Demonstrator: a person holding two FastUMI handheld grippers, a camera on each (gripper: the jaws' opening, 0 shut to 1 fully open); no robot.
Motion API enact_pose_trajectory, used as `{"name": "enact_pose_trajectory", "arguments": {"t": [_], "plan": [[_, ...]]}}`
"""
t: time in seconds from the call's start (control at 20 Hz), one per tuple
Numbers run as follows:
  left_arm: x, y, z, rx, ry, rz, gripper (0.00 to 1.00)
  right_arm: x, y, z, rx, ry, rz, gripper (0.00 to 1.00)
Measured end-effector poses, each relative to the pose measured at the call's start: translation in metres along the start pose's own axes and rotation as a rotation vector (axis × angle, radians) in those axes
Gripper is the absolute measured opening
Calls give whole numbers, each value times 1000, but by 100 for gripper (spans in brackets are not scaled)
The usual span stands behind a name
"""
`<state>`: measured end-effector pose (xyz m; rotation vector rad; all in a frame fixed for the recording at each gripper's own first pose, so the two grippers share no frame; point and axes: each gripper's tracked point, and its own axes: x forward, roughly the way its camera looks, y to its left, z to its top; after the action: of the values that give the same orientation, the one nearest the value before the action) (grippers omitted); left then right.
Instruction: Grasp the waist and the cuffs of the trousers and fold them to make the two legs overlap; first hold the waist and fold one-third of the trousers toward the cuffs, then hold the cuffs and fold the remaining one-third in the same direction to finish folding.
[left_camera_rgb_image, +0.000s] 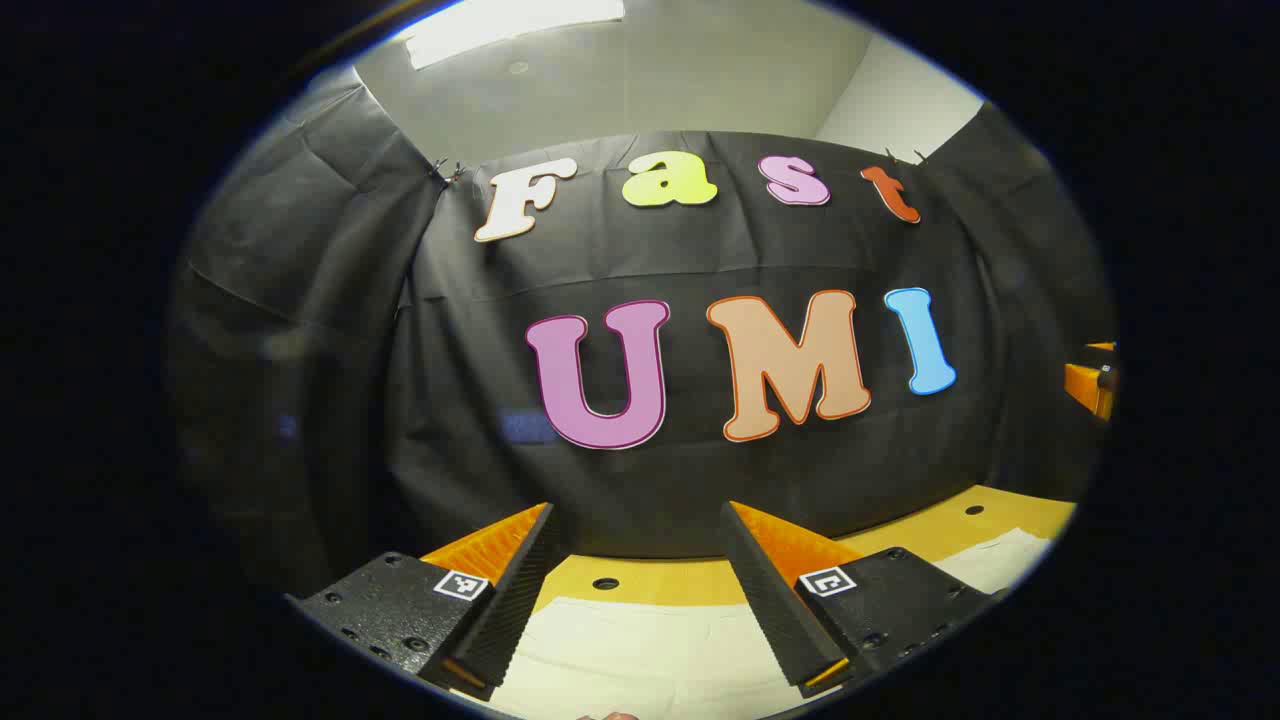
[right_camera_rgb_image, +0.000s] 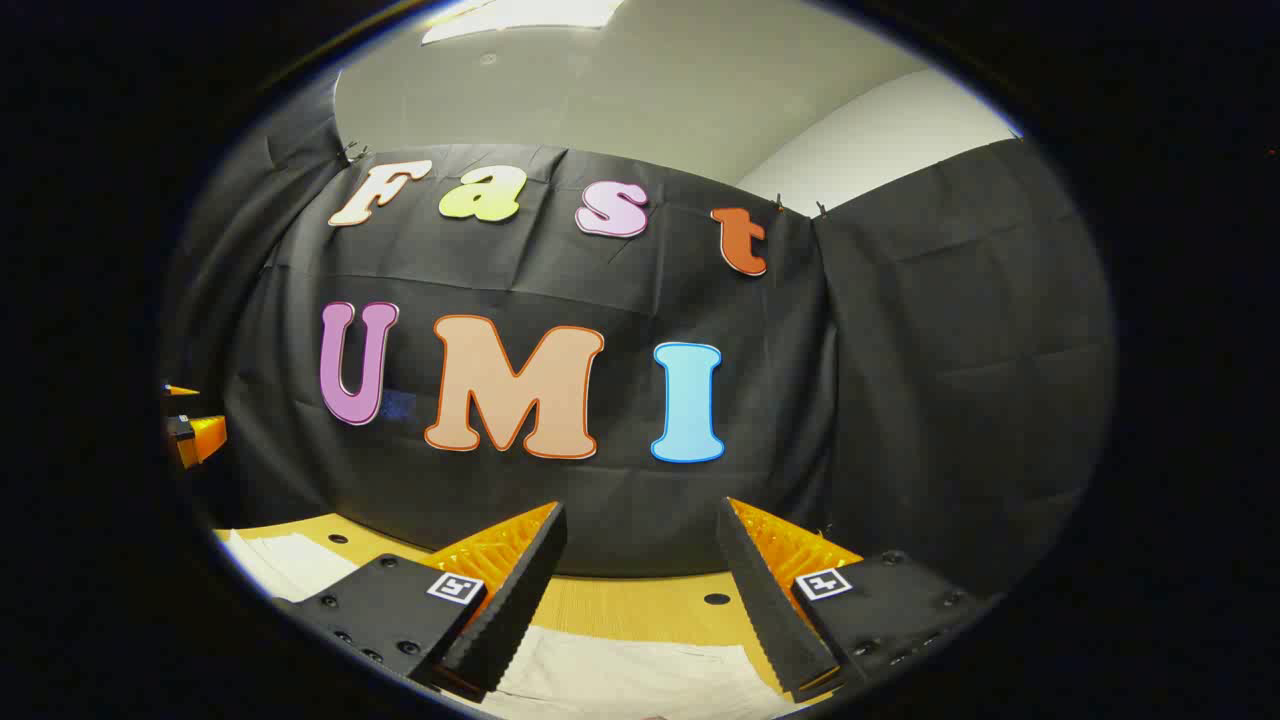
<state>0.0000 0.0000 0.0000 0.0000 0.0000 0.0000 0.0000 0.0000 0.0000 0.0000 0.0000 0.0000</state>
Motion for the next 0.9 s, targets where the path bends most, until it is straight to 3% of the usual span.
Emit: {"name": "enact_pose_trajectory", "arguments": {"t": [0.9], "plan": [[-3,10,1,27,-4,5,96,-7,-19,-1,-28,10,-6,97]]}}
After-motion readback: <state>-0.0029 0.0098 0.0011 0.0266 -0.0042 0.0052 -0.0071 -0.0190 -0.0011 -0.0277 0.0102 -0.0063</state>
